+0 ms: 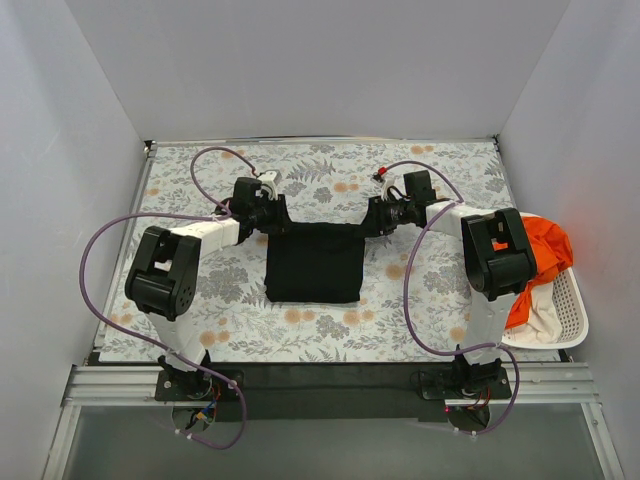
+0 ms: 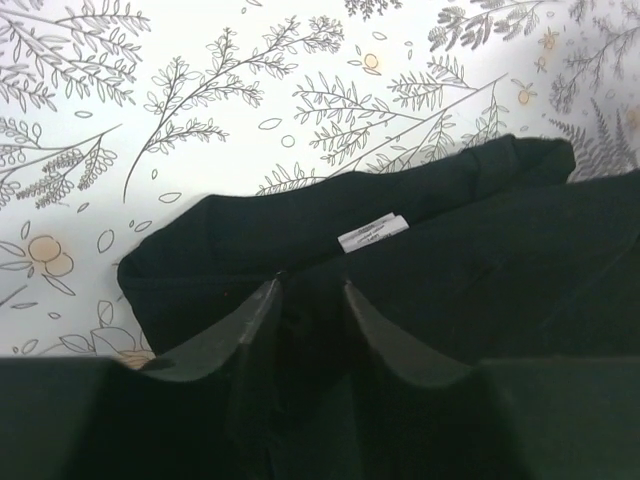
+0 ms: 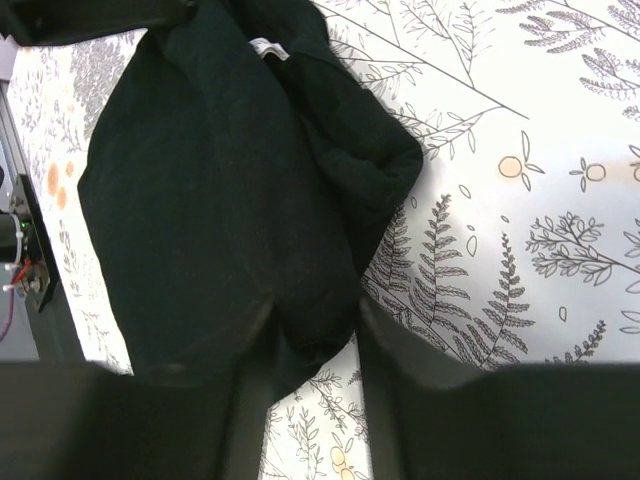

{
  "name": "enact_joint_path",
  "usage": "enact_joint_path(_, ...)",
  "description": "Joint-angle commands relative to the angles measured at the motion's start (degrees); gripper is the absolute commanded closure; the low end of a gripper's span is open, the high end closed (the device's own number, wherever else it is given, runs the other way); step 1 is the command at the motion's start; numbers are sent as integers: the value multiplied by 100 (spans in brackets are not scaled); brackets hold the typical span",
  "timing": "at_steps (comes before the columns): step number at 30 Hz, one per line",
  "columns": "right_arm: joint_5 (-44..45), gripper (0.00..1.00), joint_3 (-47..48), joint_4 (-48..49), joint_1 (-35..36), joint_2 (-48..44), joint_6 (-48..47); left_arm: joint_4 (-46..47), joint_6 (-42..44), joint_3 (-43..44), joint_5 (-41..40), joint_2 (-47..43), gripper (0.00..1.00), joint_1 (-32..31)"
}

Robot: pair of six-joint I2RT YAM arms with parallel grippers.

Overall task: Fold and stack the t-shirts
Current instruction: Fold the tshirt

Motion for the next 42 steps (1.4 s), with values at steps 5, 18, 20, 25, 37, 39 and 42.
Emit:
enact_joint_path(5,-314,87,242,21,-30,-201,-39,-22,56,13,122,-504,100,27)
enact_joint_path(18,-349,99,638,-252,66,-308,154,-629,-1051,-505,-1335,-1770,100,27)
enact_joint_path(20,-340,99,708,-278,84,-159,163,-690,-1087,-506,-1625,-1622,100,27)
enact_joint_path(25,-261,99,1033,-322,93,149,181,-559,-1316,-523,-2093,-1261,100,27)
enact_joint_path(37,756,57,1438,-621,84,142,260,-268,-1474,-225,-2488,-802,73,35)
enact_joint_path(39,907,54,1280,-603,93,-253,322,-312,-1474,-260,-2479,-1145,61,18)
enact_joint_path(42,935,53,1148,-551,128,-675,444,-435,-1535,-418,-2541,-1663,43,-52)
